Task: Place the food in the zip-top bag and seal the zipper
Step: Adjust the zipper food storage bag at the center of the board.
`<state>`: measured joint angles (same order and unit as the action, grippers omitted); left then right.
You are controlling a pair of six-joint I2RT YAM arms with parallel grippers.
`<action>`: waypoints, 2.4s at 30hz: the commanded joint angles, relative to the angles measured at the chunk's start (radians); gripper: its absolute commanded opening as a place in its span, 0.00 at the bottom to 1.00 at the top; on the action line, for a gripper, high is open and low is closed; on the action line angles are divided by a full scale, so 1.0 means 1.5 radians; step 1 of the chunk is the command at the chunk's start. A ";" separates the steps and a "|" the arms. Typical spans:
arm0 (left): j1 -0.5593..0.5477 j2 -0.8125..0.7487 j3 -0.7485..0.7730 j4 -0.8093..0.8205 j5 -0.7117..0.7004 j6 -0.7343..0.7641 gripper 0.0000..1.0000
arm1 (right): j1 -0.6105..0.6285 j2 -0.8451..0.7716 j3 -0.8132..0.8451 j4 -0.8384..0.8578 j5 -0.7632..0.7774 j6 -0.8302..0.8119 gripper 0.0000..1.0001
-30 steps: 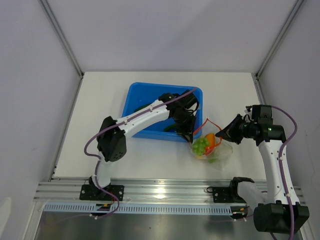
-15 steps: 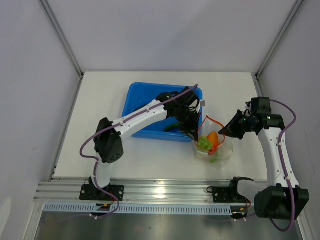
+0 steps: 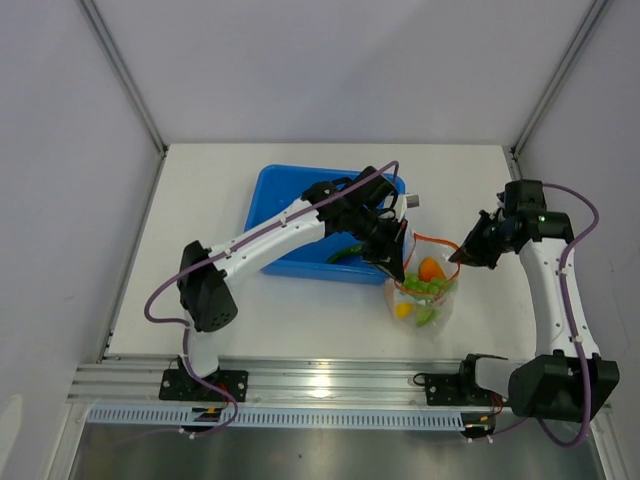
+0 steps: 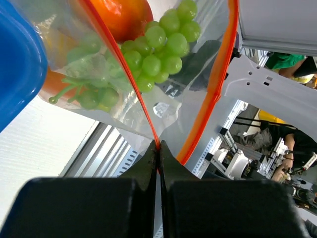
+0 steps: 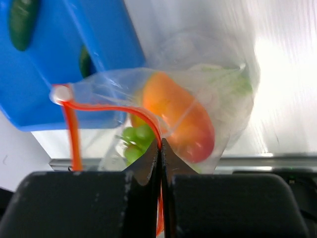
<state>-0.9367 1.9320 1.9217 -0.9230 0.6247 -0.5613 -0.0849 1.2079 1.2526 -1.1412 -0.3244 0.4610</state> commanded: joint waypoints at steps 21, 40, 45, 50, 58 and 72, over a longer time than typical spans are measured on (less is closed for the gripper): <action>-0.020 -0.069 -0.106 0.129 -0.042 0.052 0.01 | -0.029 -0.210 -0.113 -0.027 -0.047 0.076 0.00; 0.020 -0.118 -0.109 0.180 -0.126 0.086 0.54 | -0.034 -0.163 -0.071 -0.028 -0.040 0.047 0.00; 0.067 -0.141 -0.102 0.191 -0.159 0.088 0.91 | -0.034 -0.146 -0.063 -0.029 -0.039 0.045 0.00; 0.121 -0.135 -0.057 0.182 -0.231 0.056 1.00 | -0.034 -0.130 -0.065 -0.022 -0.051 0.055 0.00; 0.186 0.010 0.121 0.037 -0.336 0.053 1.00 | -0.034 -0.081 -0.069 0.012 -0.071 0.070 0.00; 0.286 0.054 -0.027 0.108 -0.177 0.403 0.93 | -0.034 0.025 -0.055 0.016 -0.047 0.059 0.00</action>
<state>-0.5407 1.9999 1.8927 -0.7891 0.2752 -0.0853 -0.1318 1.2152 1.1431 -1.1309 -0.4080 0.5568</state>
